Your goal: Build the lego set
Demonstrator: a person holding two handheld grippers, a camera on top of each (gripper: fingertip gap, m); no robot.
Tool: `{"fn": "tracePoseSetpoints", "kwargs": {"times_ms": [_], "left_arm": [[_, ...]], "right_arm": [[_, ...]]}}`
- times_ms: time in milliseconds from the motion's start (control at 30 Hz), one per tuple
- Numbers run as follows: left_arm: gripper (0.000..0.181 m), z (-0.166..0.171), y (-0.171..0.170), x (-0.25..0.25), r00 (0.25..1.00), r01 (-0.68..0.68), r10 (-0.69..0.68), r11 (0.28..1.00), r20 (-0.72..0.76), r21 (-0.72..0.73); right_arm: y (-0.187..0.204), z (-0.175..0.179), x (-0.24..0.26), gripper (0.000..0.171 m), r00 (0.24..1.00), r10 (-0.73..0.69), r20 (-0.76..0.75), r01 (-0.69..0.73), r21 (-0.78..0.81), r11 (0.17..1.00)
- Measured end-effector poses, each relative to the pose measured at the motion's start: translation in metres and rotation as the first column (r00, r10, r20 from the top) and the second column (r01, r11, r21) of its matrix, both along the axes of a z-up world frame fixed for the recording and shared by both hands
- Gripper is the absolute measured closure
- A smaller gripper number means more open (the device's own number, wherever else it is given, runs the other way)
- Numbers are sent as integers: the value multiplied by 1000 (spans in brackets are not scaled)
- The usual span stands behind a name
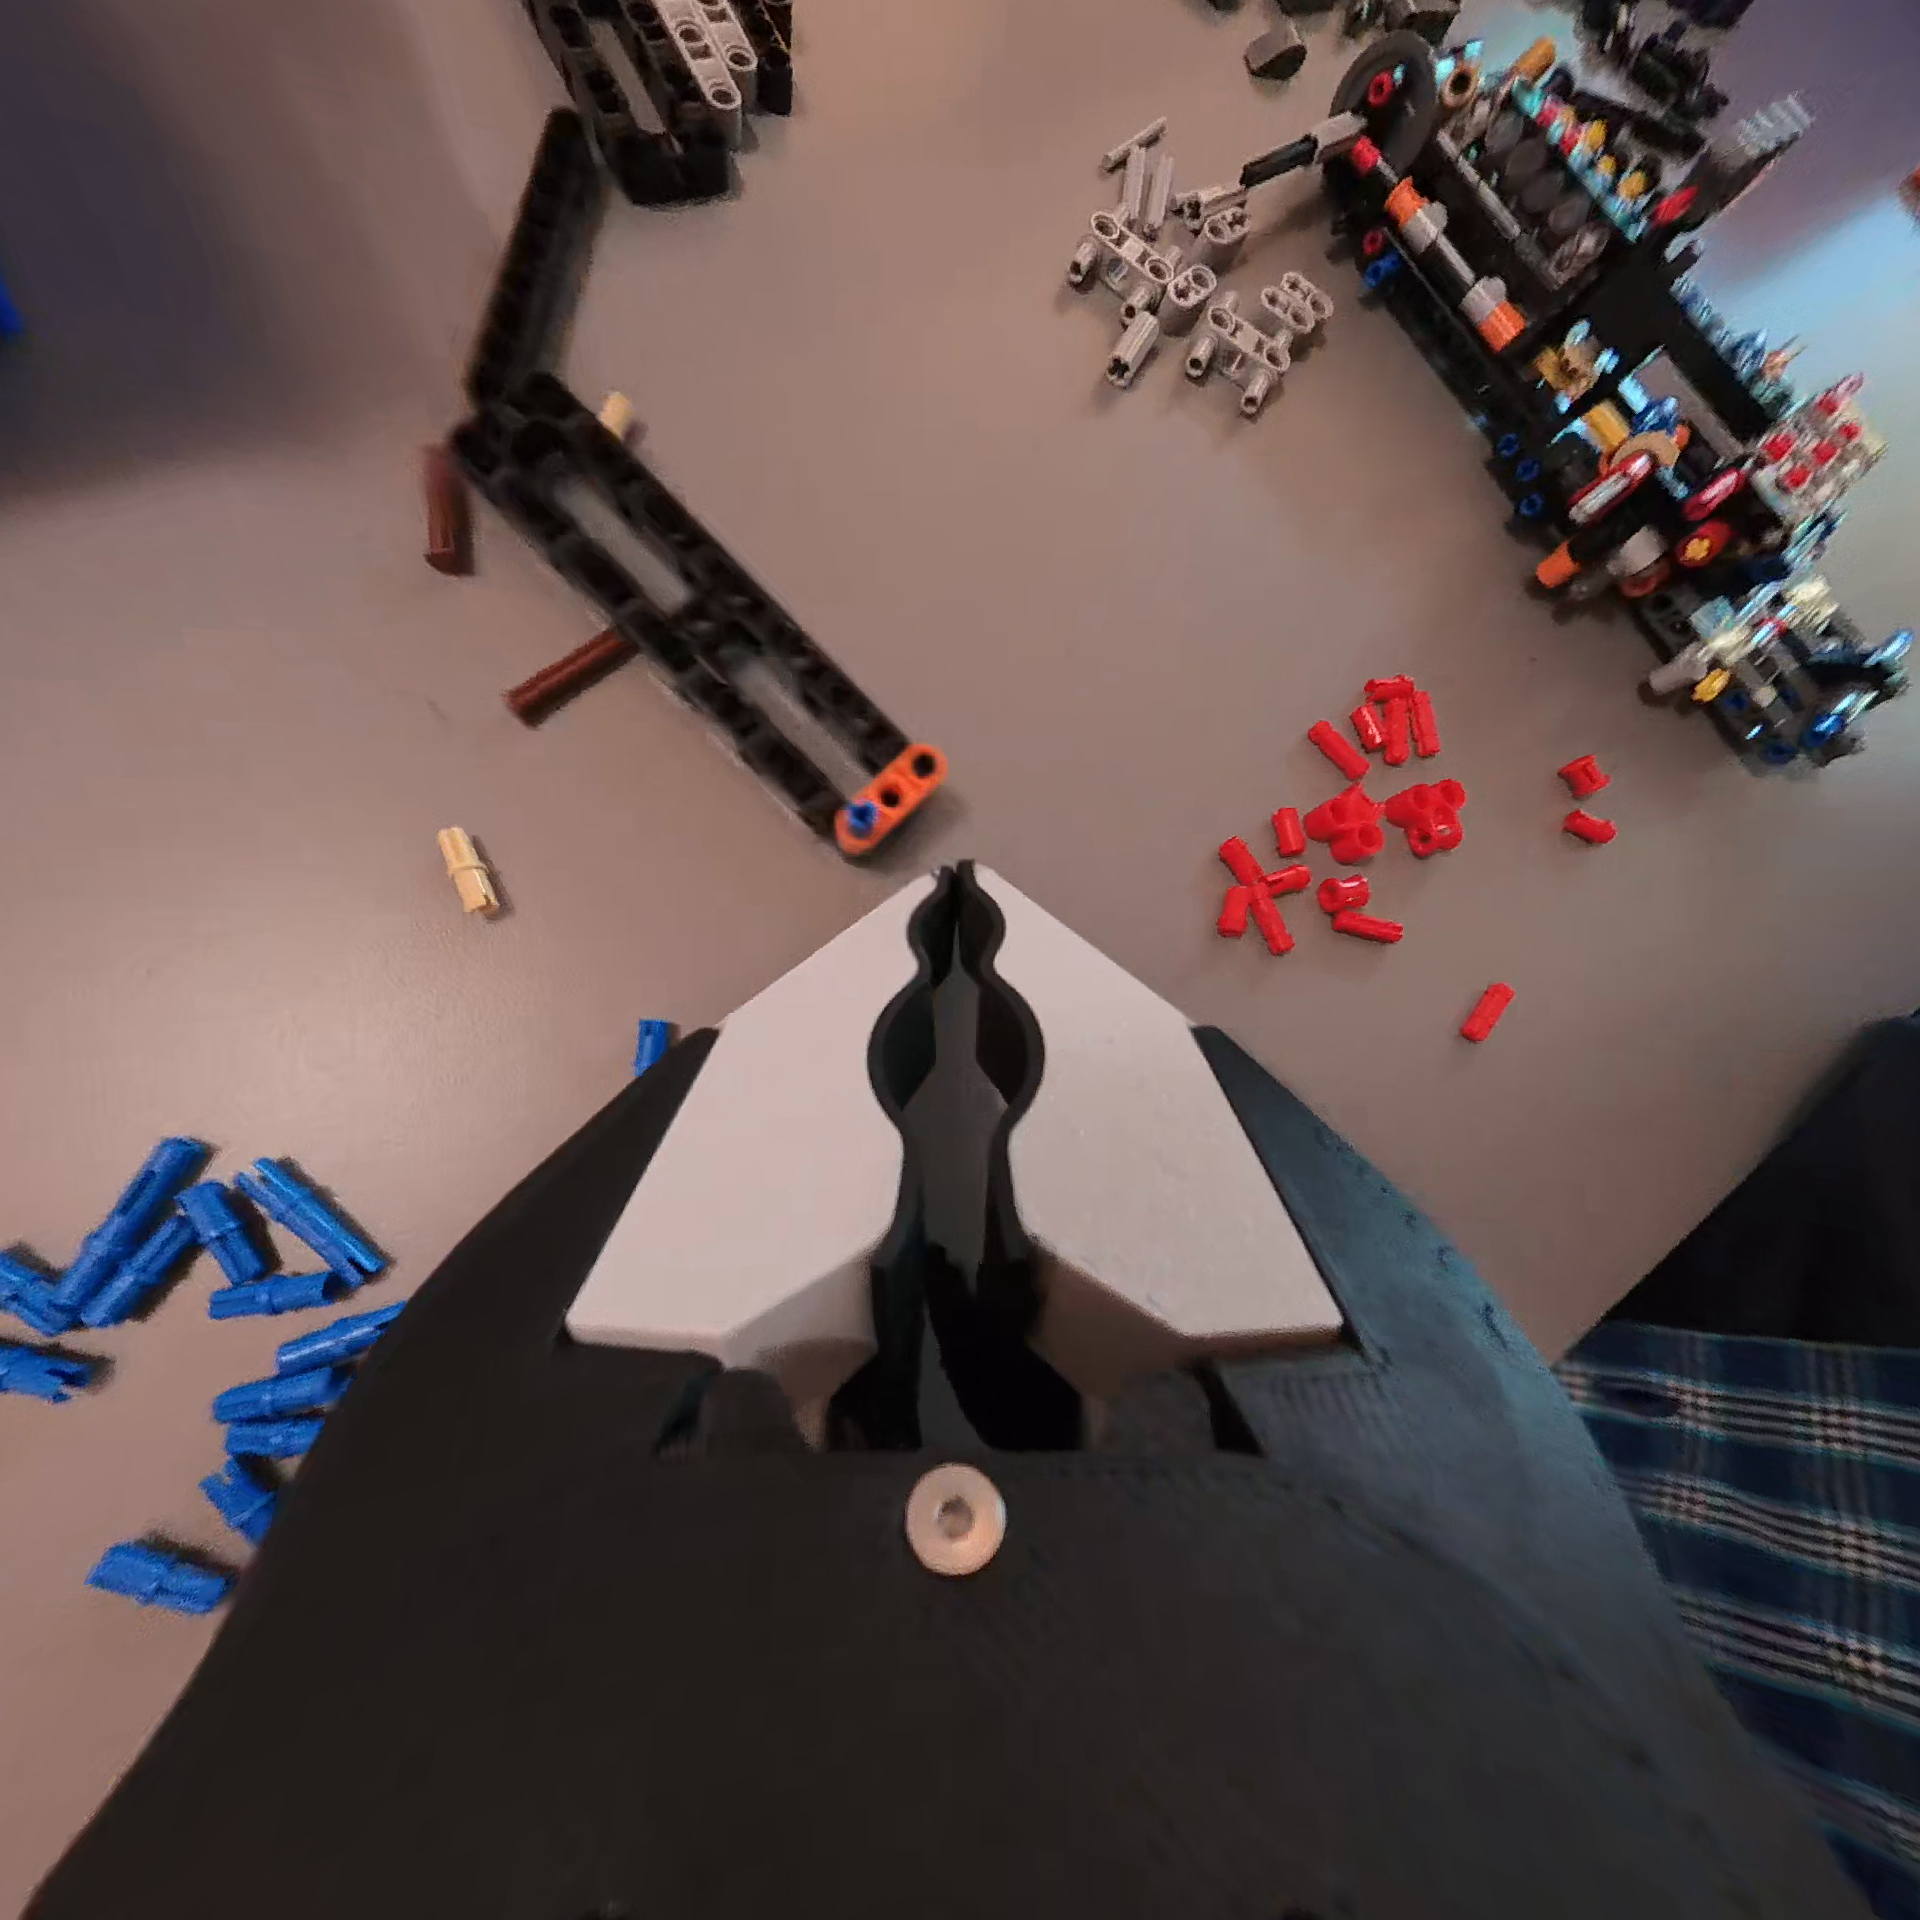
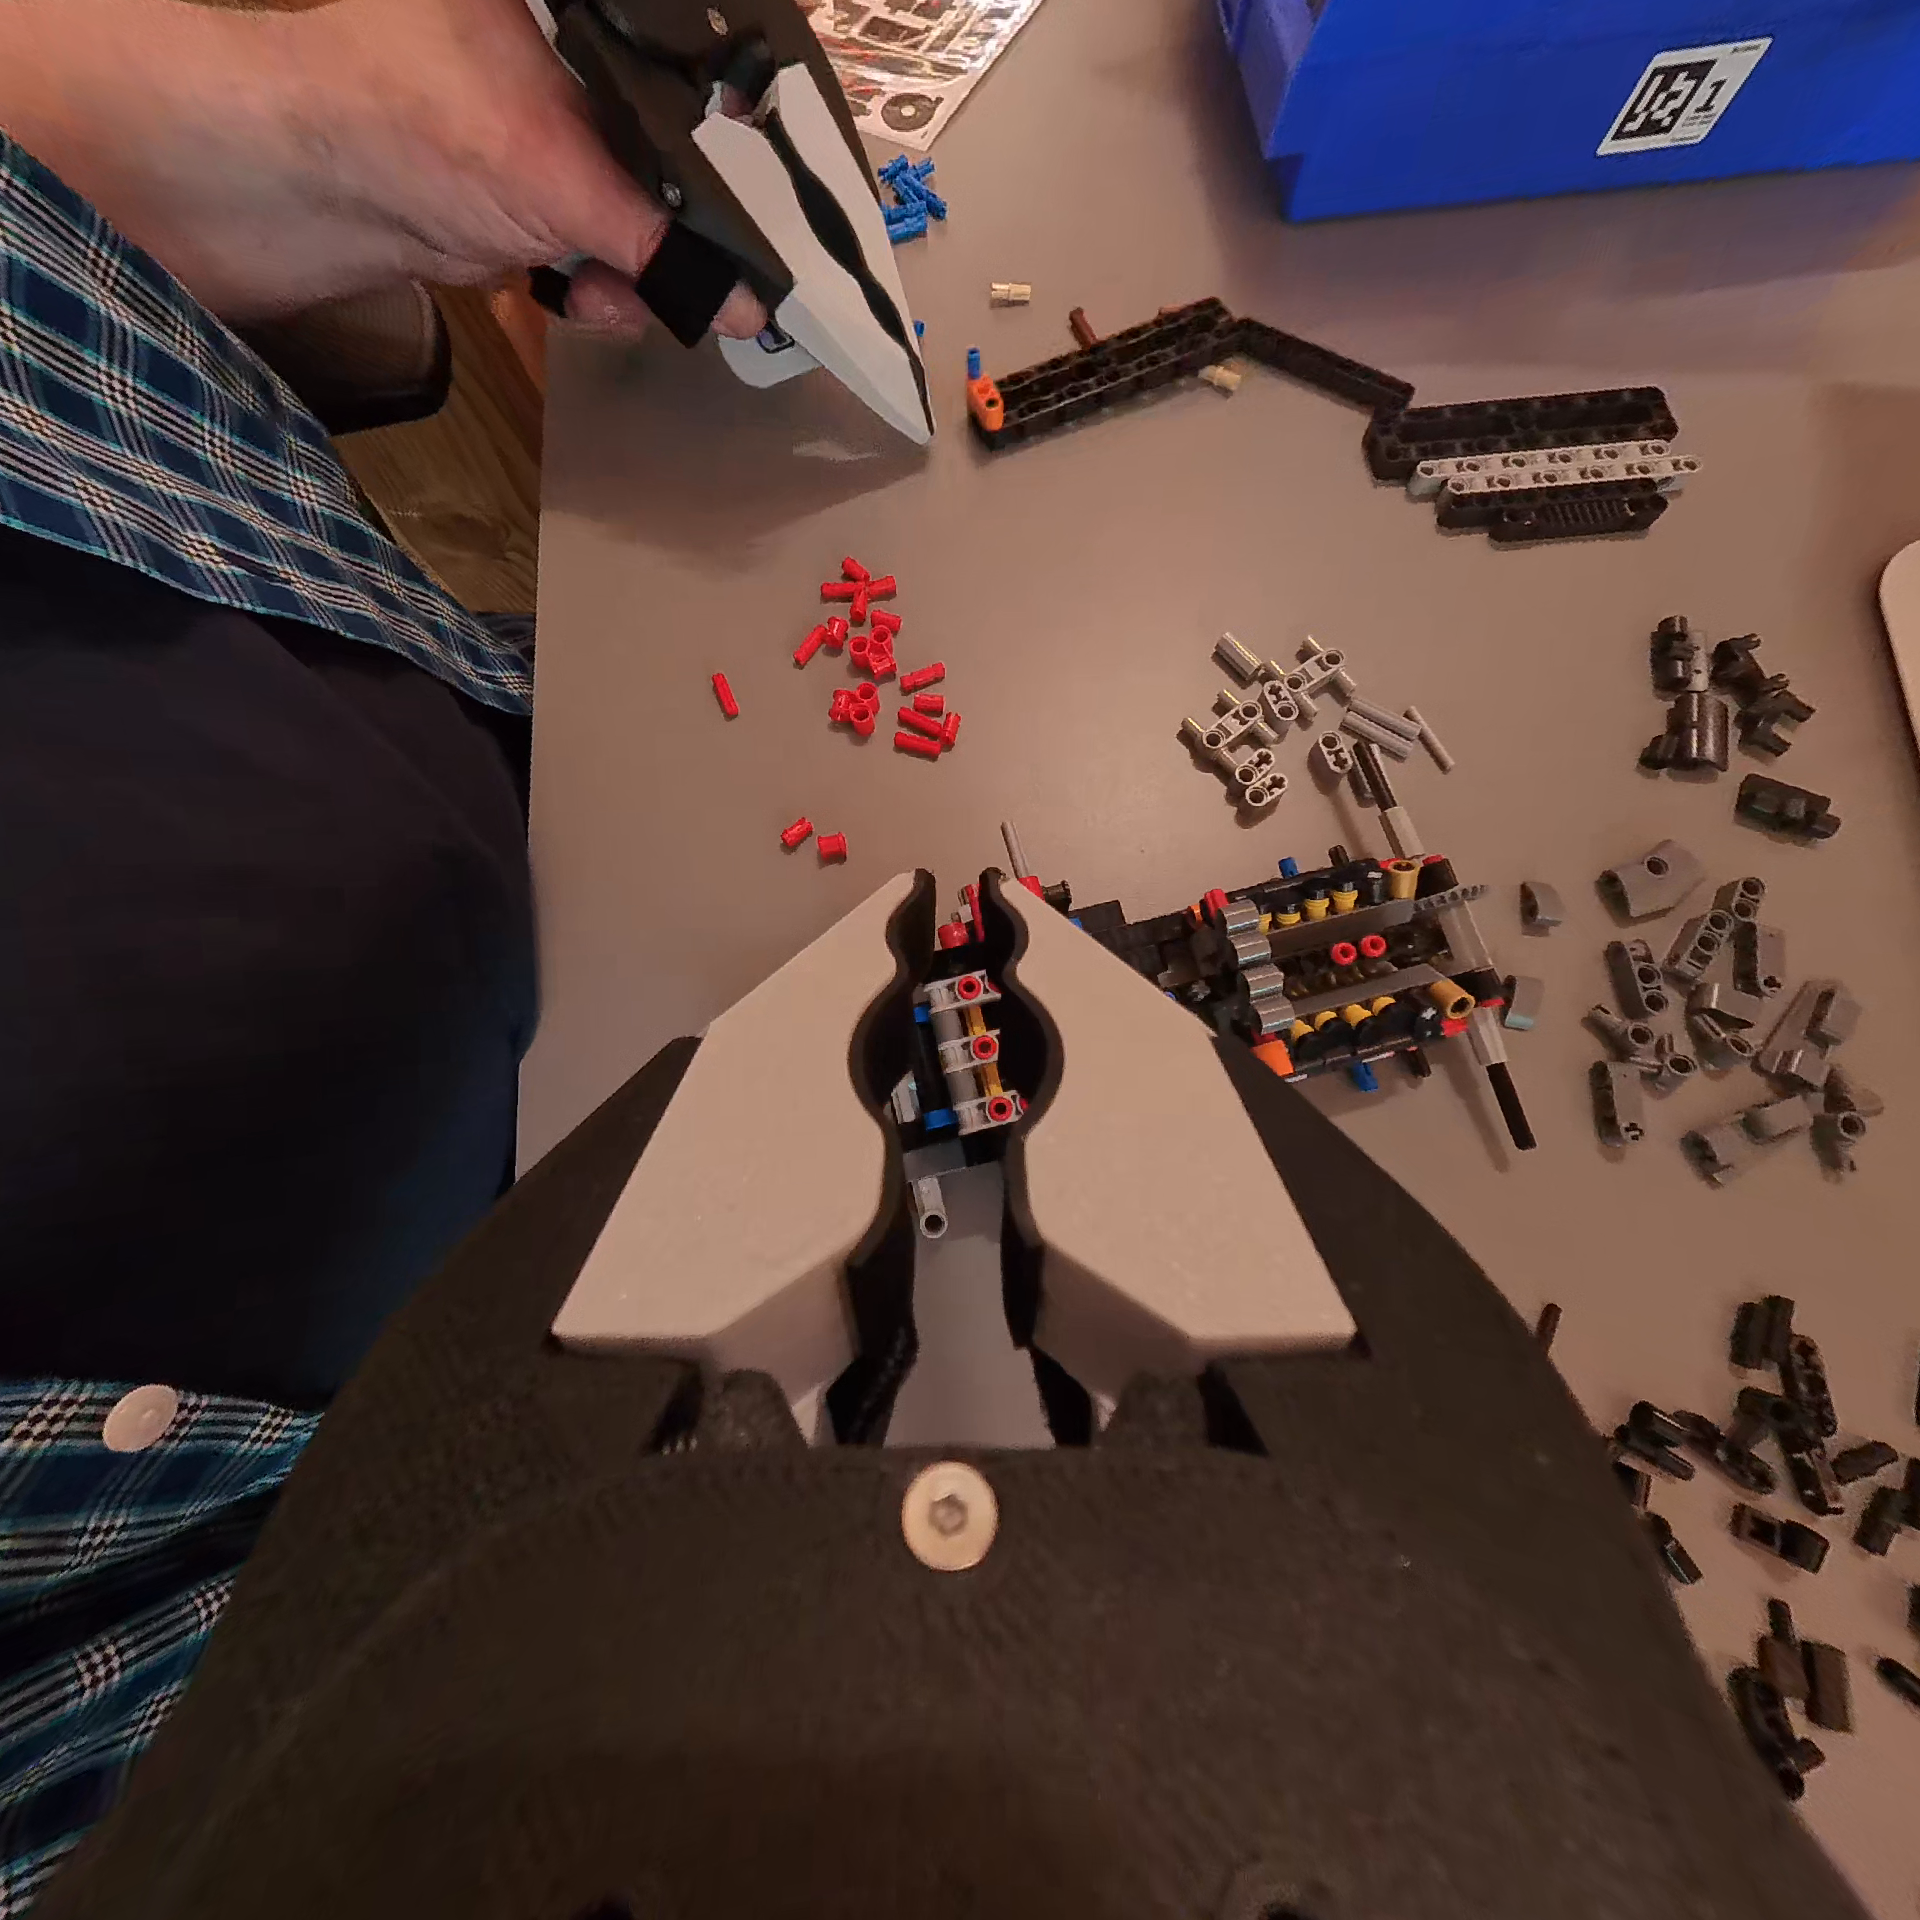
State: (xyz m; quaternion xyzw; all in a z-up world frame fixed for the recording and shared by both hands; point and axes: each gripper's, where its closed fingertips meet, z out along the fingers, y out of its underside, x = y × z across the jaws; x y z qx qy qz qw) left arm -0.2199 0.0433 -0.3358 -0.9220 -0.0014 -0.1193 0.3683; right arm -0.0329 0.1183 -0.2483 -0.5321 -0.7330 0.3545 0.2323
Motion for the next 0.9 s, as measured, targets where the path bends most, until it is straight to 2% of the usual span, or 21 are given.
{"fn": "tracePoseSetpoints", "kwargs": {"times_ms": [133, 233, 400, 433, 500, 633, 900], "left_arm": [[181, 1, -5, -1, 992, 87, -90, 996, -84, -31], [181, 5, -8, -12, 995, 36, -39, 999, -92, -31], [115, 10, 6, -20, 992, -121, 121, 993, 20, -4], [113, 6, 10, -21, 989, -144, 144, 990, 29, -12], [123, 6, 19, -19, 986, -159, 159, 987, 51, 1], [165, 0, 25, -23, 987, -161, 160, 987, -19, -24], [171, -1, 22, -22, 985, -86, 82, 996, -152, -16]], "right_arm": [[1, 1, 1, 165, 1000, 0, -3, 0, 0, 1000], [3, 0, 1, 166, 1000, -4, -2, 4, -5, 1000], [1, -2, -1, 165, 1000, 3, 0, -3, -12, 1000], [0, -2, -1, 165, 1000, 4, 1, -4, -12, 1000], [-1, -2, -1, 165, 1000, 6, -1, -6, -10, 1000], [-1, 1, 0, 165, 1000, 6, -8, -6, -9, 1000], [2, -3, 1, 165, 1000, 6, -4, -6, -19, 1000]]}}
